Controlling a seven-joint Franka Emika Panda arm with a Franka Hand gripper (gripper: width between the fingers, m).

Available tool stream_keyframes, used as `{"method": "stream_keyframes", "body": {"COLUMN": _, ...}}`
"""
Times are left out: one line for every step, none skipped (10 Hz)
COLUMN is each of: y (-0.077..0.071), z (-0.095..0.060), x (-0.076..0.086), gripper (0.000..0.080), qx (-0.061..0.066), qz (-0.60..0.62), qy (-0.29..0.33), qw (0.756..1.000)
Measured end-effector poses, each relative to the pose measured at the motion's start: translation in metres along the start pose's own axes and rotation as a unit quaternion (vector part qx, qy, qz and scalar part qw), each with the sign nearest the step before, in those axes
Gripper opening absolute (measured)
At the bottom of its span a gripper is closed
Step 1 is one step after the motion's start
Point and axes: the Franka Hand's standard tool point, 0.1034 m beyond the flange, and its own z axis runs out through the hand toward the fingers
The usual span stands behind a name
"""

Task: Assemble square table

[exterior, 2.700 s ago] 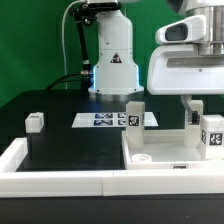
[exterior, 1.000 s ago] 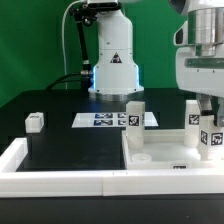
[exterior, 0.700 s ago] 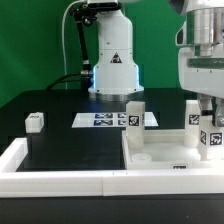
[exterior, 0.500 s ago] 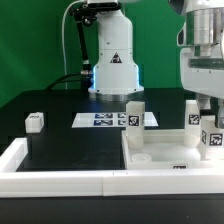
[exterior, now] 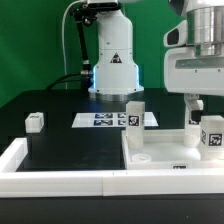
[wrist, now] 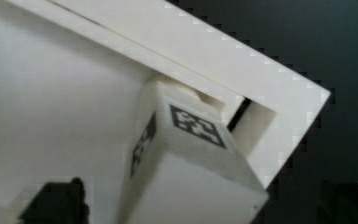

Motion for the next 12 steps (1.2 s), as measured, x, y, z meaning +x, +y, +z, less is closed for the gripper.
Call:
{"method": "stream_keyframes", "body": {"y": 0.0005, "z": 0.0008, "x": 0.0005, "gripper": 0.0649, "qx": -0.001, "qz": -0.050, "qy": 0.000, "qw": 0.999}}
{"method": "stream_keyframes", "body": {"y": 0.0005, "z": 0.0009, "x": 0.0012, "gripper": 0.0649, "qx": 0.001, "qz": -0.113, "qy": 0.001, "qw": 0.994}}
{"method": "stream_keyframes", "body": {"y": 0.0007, "z": 0.0013, "x": 0.0007, "gripper": 0.0649, "qx": 0.001, "qz": -0.169, "qy": 0.002, "qw": 0.986}}
{"method": "stream_keyframes", "body": {"y": 0.0013, "z": 0.0011, "x": 0.0026, "gripper": 0.0649, "qx": 0.001, "qz": -0.218, "qy": 0.002, "qw": 0.976}}
{"method": "stream_keyframes", "body": {"y": 0.0014, "z": 0.0010, "x": 0.0035, "gripper": 0.0649, "qx": 0.001, "qz": -0.250, "qy": 0.002, "qw": 0.968}}
{"method": "stream_keyframes", "body": {"y": 0.0011, "z": 0.0011, "x": 0.0025, "gripper": 0.0649, "qx": 0.001, "qz": -0.276, "qy": 0.003, "qw": 0.961}}
{"method": "stream_keyframes", "body": {"y": 0.0006, "z": 0.0011, "x": 0.0014, "gripper": 0.0649, "qx": -0.002, "qz": -0.314, "qy": 0.005, "qw": 0.949}}
{"method": "stream_keyframes", "body": {"y": 0.0003, "z": 0.0009, "x": 0.0011, "gripper": 0.0649, "qx": -0.004, "qz": -0.332, "qy": 0.006, "qw": 0.943}}
{"method": "stream_keyframes", "body": {"y": 0.0003, "z": 0.0008, "x": 0.0012, "gripper": 0.0649, "qx": -0.005, "qz": -0.342, "qy": 0.007, "qw": 0.940}}
{"method": "stream_keyframes", "body": {"y": 0.0010, "z": 0.0010, "x": 0.0027, "gripper": 0.0649, "qx": -0.007, "qz": -0.369, "qy": 0.008, "qw": 0.929}}
{"method": "stream_keyframes", "body": {"y": 0.0012, "z": 0.0011, "x": 0.0030, "gripper": 0.0522, "qx": -0.008, "qz": -0.370, "qy": 0.008, "qw": 0.929}}
{"method": "stream_keyframes", "body": {"y": 0.0012, "z": 0.0011, "x": 0.0031, "gripper": 0.0383, "qx": -0.008, "qz": -0.368, "qy": 0.008, "qw": 0.930}}
